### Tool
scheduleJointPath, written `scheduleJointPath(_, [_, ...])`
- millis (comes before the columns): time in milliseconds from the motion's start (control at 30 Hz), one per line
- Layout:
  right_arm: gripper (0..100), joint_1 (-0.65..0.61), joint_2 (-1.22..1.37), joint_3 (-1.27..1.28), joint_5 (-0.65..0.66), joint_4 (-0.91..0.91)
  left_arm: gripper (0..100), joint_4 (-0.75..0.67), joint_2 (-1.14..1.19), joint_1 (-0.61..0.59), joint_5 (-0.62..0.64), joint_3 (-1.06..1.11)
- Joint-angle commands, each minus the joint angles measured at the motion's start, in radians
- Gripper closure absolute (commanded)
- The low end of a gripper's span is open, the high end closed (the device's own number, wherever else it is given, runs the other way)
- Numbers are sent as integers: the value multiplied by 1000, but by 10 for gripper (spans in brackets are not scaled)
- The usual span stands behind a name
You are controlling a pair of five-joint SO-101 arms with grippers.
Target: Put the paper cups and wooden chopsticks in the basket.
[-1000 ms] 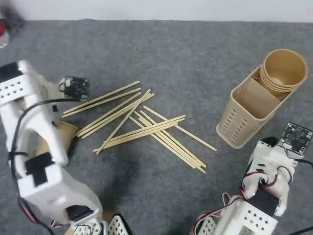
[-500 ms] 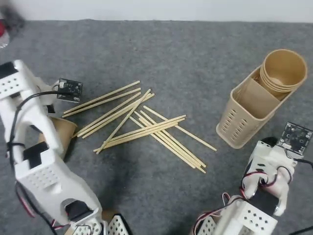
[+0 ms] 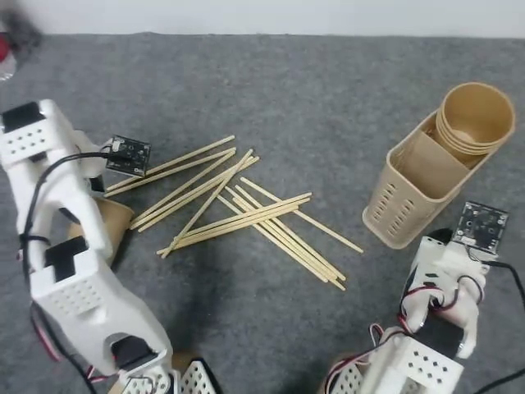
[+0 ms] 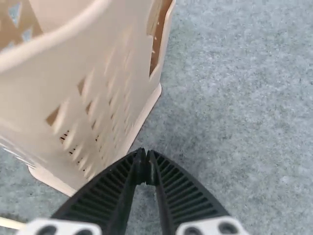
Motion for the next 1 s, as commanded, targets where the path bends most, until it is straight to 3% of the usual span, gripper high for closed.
scheduleJointPath(0, [991,-7,-2,-12,18,-21,765,23,17,-2,-12,10])
scheduleJointPath(367, [991,-8,-2,-12,18,-21,776,21,133,-11,-12,1])
scheduleJointPath(533, [991,-53,-2,-11,21,-19,966,21,132,-15,-18,-4])
scheduleJointPath(767, [991,-54,-2,-11,21,-19,990,23,103,-17,-9,4])
scheduleJointPath(967, [991,-54,-2,-11,21,-19,991,25,-58,-15,26,47])
